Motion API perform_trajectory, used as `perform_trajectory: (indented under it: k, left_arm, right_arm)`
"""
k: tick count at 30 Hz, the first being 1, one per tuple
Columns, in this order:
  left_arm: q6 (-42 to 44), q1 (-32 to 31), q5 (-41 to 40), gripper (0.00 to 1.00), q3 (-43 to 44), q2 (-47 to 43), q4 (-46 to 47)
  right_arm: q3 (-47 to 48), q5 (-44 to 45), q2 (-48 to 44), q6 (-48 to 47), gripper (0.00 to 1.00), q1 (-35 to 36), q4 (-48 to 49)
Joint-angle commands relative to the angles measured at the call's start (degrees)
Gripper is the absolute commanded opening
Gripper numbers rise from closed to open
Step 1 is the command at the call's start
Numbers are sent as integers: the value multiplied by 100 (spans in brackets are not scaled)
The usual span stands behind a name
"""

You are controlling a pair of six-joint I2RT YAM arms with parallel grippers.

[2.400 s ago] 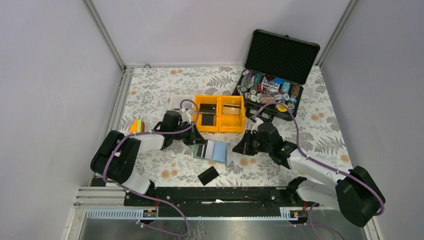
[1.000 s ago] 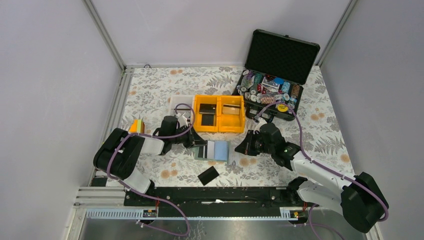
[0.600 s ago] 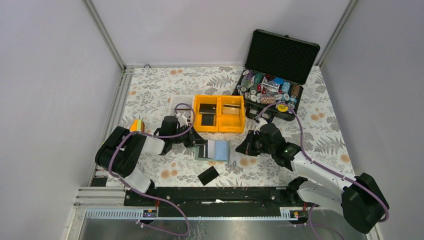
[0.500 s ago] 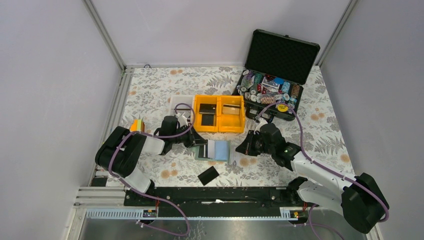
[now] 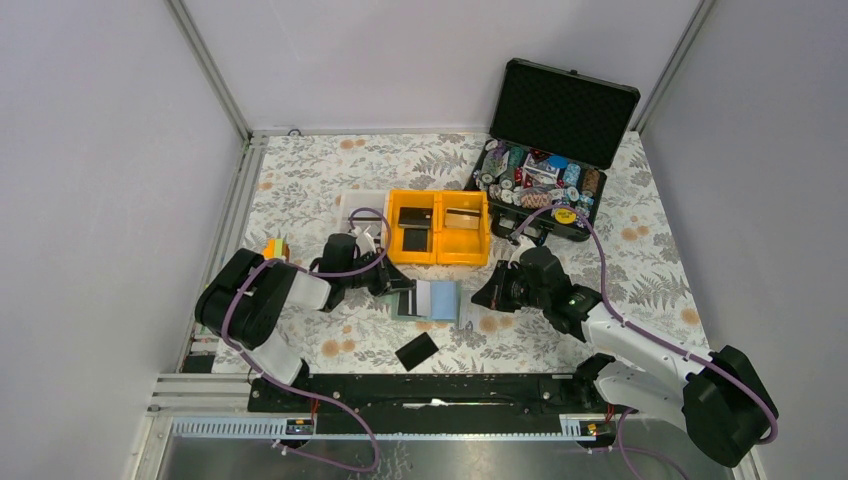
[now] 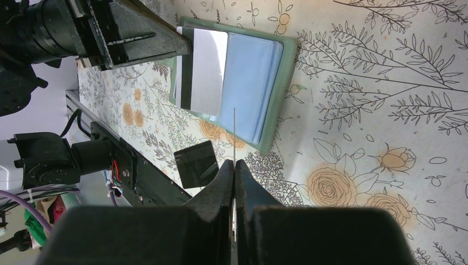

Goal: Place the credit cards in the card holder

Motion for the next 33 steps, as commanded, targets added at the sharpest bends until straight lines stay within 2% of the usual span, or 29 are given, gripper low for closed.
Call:
perform_trajectory:
  k: [1,11,33]
  left_arm:
    - [19,-28,-41,0,-5,105,445]
    - [20,-166,82,0,79,255,648]
    - [157,-234,197,0,178,402,605]
  right_arm:
    - [35,119,-1,-93,0,-37,-35]
    - [-2,212,132,-123,0,-34,35]
    - [124,480,1070,-11,0,-47,474]
